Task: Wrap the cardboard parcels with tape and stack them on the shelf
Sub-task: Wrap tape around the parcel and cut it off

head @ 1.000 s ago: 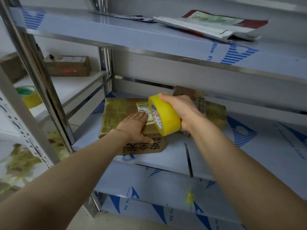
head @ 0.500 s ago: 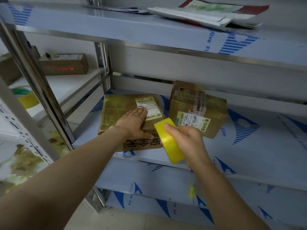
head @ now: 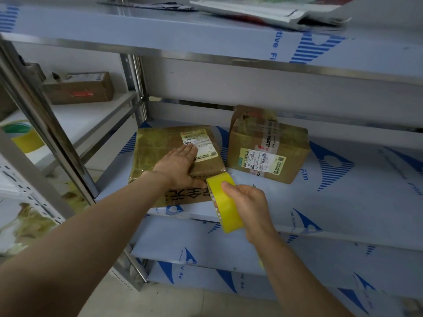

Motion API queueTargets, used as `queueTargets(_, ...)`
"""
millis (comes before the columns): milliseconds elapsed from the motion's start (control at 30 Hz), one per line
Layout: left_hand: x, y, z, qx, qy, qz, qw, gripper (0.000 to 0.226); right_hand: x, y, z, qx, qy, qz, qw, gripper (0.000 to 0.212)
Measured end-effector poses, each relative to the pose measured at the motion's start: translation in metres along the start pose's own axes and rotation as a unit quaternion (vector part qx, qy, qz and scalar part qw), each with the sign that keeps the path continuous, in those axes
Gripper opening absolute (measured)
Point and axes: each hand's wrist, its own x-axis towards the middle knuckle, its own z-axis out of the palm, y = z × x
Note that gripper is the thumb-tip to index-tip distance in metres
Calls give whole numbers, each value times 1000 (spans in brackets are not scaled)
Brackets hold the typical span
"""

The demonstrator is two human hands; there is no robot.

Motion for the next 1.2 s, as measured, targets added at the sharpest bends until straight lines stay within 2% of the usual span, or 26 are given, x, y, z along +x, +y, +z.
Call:
queueTargets(100,-1,0,-1,2,-11,7,1000,104,7,16,-2,29,-2,15,999,45)
queueTargets(167,-1,-1,-7,-16,-50,6,999,94,9,23,-2,53,-12,26,998,31)
queueTargets(233,-1,1,-15,-68,-87,-10,994,83,10,28,1,68,-19,27,997,34)
queueTargets(267,3,5,-19,-100,-75,-29,992,76,10,28,2,74,-20,22,997,37)
queueTargets(333,17,18,-24,-113,28,-94,989,65,8,25,4,90,-18,10,996,43)
queueTargets(367,29,25,-25,-82,77,-121,986,65,8,23,6,95,-17,5,995,46)
queueTargets(400,42,30,-25,-56,92,-134,985,69,9,23,6,97,-16,1,995,51)
queueTargets(500,83,33,-14,-35,33,-150,987,84,12,25,7,81,-12,-10,997,60)
queueTargets(567,105,26,-5,-35,17,-170,985,91,16,29,5,72,-11,-15,997,49)
queueTargets(633,124,17,1,-20,51,-180,982,98,21,33,4,62,-2,-18,998,36)
queueTargets(667,132,14,1,-21,70,-188,979,100,23,35,4,56,1,-22,998,36)
queueTargets(767,147,6,-1,-27,126,-182,975,89,23,38,6,31,6,-29,999,49)
queueTargets(833,149,2,-4,15,163,-160,973,80,21,41,7,30,8,-33,999,52)
queueTargets(967,155,-5,-13,54,133,-169,975,75,17,39,7,23,9,-42,999,52)
queueTargets(1133,158,-1,-16,97,97,-189,972,40,21,34,10,27,30,-29,999,48)
queueTargets(1200,152,5,-12,83,72,-167,980,44,22,31,9,28,27,-18,999,46)
